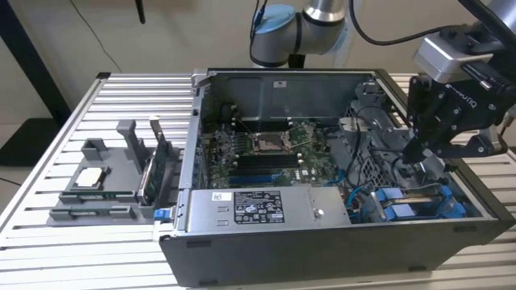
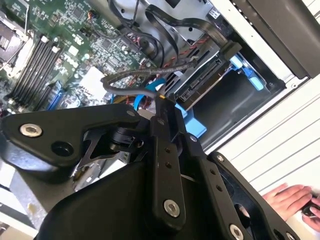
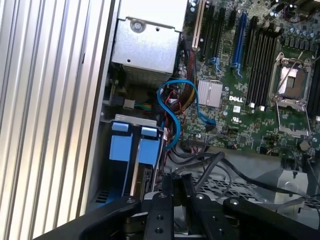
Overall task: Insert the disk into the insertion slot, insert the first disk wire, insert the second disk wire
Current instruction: 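Insert the first disk wire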
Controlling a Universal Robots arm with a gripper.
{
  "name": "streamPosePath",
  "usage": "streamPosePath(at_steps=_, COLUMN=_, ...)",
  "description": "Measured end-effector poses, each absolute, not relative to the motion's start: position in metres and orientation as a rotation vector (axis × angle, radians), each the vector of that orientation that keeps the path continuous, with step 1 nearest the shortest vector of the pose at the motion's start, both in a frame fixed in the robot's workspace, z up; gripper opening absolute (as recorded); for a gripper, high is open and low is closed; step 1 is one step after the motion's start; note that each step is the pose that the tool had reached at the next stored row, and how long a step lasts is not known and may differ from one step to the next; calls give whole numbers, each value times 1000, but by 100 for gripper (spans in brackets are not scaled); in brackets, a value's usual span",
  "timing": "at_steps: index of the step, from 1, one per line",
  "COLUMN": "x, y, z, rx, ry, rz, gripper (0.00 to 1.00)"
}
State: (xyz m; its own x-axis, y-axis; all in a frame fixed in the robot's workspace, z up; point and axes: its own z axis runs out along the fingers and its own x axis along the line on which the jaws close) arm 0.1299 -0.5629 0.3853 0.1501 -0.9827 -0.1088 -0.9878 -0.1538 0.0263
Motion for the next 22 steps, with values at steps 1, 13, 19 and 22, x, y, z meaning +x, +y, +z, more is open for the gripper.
streamPosePath(at_steps=1, x=130, y=-564, z=385, rx=-2342, ry=2012, rz=154, gripper=19)
streamPosePath(at_steps=13, x=131, y=-565, z=379, rx=-2322, ry=2056, rz=133, gripper=19)
streamPosePath(at_steps=19, x=133, y=-565, z=377, rx=-2315, ry=2072, rz=126, gripper=19)
streamPosePath(at_steps=22, x=133, y=-565, z=376, rx=-2314, ry=2073, rz=126, gripper=19)
